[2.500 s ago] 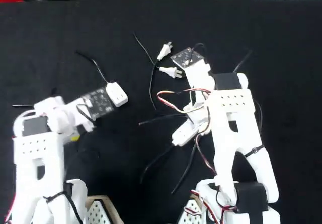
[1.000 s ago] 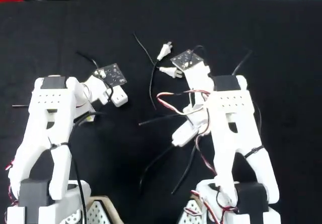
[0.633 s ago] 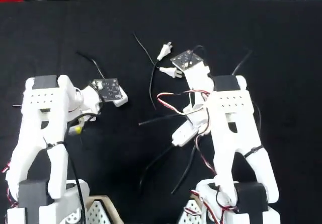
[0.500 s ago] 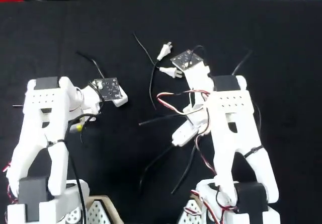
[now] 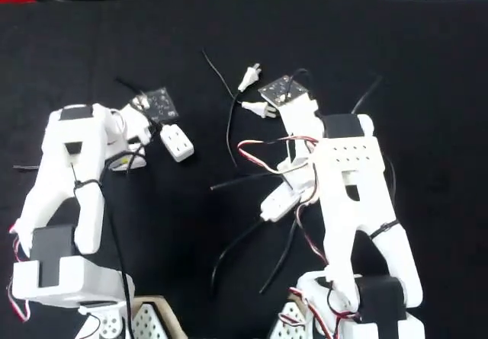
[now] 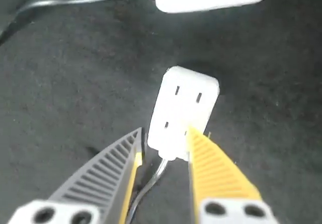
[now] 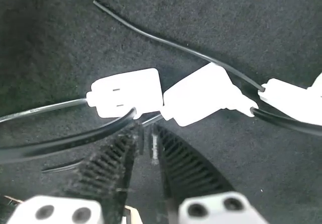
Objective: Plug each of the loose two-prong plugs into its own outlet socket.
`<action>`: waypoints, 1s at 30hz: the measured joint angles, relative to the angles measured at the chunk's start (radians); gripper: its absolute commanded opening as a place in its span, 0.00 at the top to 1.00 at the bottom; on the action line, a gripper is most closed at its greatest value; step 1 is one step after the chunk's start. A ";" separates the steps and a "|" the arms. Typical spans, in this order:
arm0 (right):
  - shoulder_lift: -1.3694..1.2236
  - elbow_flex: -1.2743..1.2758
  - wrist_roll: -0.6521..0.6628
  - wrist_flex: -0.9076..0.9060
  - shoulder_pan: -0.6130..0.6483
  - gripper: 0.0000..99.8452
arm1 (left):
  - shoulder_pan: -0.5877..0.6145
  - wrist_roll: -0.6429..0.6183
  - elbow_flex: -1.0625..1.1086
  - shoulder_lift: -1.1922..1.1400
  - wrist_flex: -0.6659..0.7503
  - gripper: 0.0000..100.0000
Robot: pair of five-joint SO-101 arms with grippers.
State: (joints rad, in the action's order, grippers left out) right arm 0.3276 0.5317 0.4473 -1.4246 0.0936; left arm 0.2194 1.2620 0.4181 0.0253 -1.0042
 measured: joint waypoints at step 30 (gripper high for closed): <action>0.000 0.000 0.000 0.000 0.000 0.96 | -0.023 0.163 -0.167 -0.218 -0.121 0.73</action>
State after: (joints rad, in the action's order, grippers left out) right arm 0.3276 0.5317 0.4473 -1.4246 0.0936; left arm 0.1964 1.4246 0.2509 -0.1926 -1.1254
